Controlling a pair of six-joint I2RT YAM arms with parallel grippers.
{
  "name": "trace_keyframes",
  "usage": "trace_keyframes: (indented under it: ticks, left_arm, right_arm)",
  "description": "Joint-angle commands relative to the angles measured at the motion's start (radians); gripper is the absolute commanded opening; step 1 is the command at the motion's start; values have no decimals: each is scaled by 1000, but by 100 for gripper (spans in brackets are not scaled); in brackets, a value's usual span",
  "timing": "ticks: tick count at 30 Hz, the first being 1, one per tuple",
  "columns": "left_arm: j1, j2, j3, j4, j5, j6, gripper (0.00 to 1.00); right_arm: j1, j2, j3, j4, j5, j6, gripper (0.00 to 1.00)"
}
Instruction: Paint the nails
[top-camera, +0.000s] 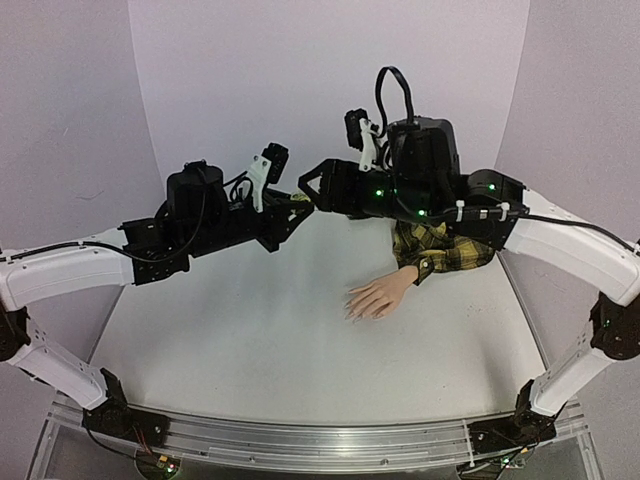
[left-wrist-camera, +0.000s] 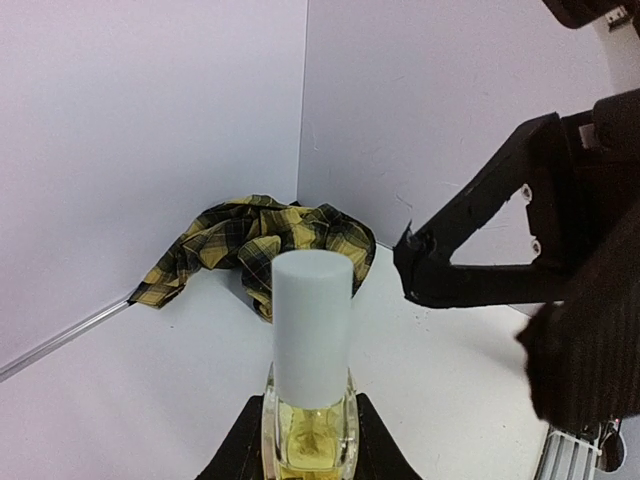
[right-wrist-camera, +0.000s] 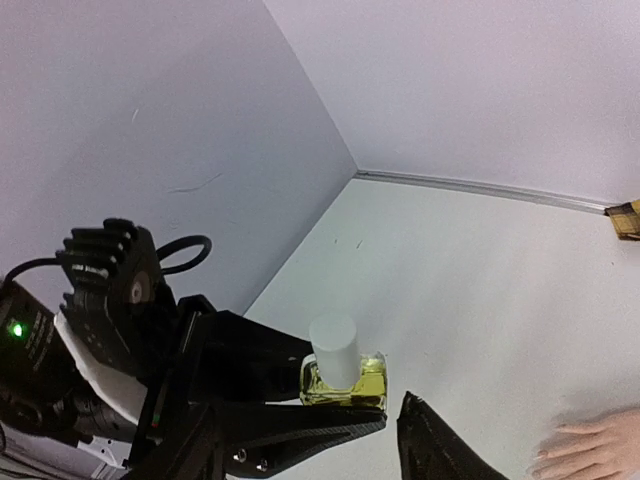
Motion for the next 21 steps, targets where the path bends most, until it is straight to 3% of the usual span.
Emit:
trace_keyframes:
  ticks: [1, 19, 21]
  left_arm:
    - [-15, -7, 59, 70, -61, 16, 0]
    - [-26, -5, 54, 79, -48, 15, 0]
    - [-26, -11, 53, 79, -38, 13, 0]
  right_arm:
    - [17, 53, 124, -98, 165, 53, 56]
    - [18, 171, 269, -174, 145, 9, 30]
    - [18, 172, 272, -174, 135, -8, 22]
